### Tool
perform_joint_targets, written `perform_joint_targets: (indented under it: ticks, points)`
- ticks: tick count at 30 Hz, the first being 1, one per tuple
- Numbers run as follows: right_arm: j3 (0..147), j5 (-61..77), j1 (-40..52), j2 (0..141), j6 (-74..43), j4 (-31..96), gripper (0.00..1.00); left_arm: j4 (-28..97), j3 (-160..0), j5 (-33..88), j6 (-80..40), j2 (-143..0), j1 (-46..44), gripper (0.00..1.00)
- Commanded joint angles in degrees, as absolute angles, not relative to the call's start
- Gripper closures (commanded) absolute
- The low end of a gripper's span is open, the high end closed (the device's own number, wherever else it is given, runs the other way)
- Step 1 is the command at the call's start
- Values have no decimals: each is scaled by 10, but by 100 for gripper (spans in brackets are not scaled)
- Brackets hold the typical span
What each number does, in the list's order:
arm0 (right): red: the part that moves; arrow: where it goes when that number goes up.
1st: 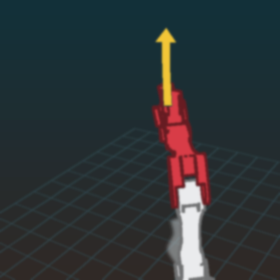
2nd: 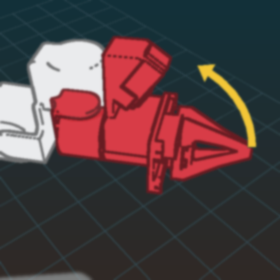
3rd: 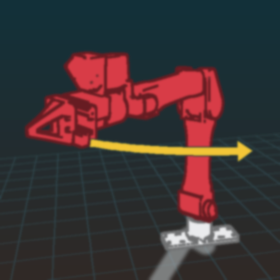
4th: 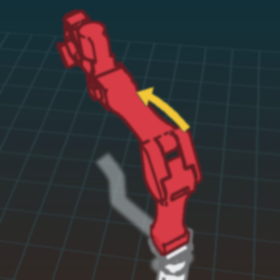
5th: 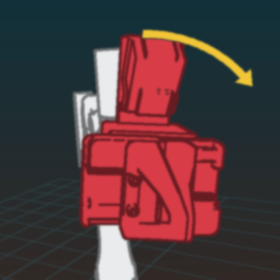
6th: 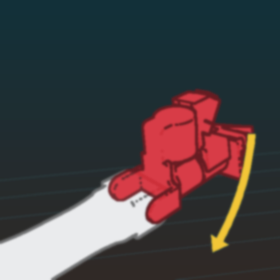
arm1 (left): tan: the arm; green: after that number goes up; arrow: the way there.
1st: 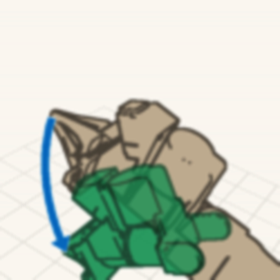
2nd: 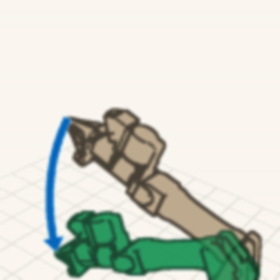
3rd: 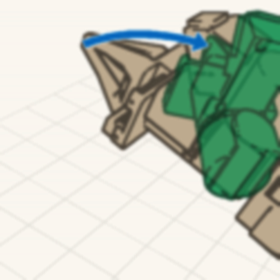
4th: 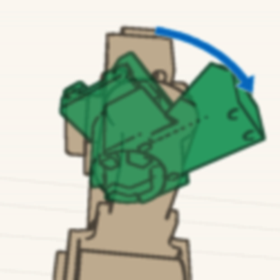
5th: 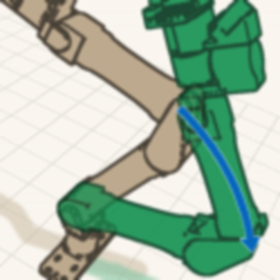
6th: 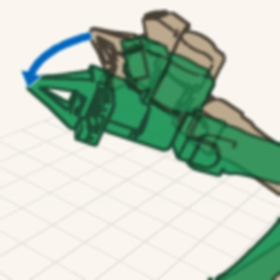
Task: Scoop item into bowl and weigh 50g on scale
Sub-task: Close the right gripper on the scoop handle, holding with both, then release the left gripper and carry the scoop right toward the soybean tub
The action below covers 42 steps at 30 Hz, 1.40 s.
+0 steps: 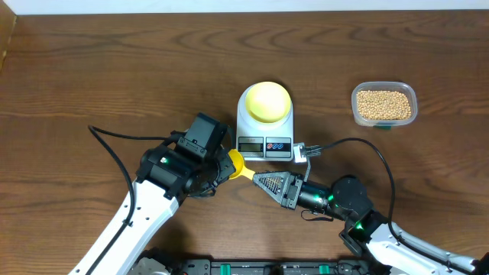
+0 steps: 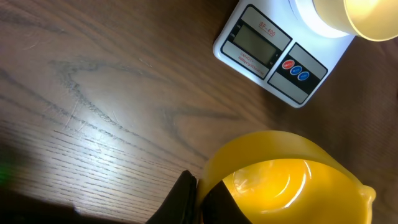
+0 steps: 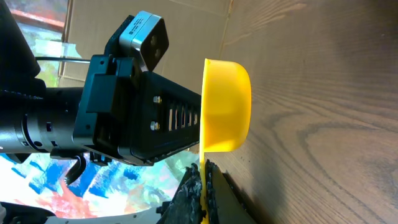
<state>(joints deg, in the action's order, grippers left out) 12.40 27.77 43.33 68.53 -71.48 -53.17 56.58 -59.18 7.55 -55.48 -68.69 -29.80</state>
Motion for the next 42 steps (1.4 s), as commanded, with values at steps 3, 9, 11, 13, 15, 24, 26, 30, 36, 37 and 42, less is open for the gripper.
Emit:
perform_joint_targets:
  ticks: [3,9,11,13,15,24,26,30,36,37,42]
  points:
    - [131,271,435,686,-687,-531,99,569,-592,68,-552,-685,-300,93]
    - [131,269,435,686,-612,-529,99,569,-592,66,-552,-685,-300,74]
    - [131,269,435,686,-561,-529,99,568,-592,56,-552,-684,-299,62]
    - [131,271,431,686,-539,-526,99,568,-593,51,-552,-684,-295,55]
    - [131,289,415,686,-518,-506,99,569,-604,53,-537,-679,-281,51]
    - [131,456,315,643,-458,-462,99,569,-636,53,-435,-593,-208,44]
    - [131,468,287,627,-428,-423,99,570,-636,53,-433,-572,-196,44]
    - [149,496,218,585,-369,-339,99,579,-635,37,-433,-542,-190,43]
    - [257,489,144,528,-240,-104,99,613,-635,27,-433,-543,-190,43]
    - [287,472,133,520,-201,-36,99,617,-635,27,-433,-543,-190,43]
    - [440,298,105,495,-62,270,99,626,-635,27,-433,-543,-190,43]
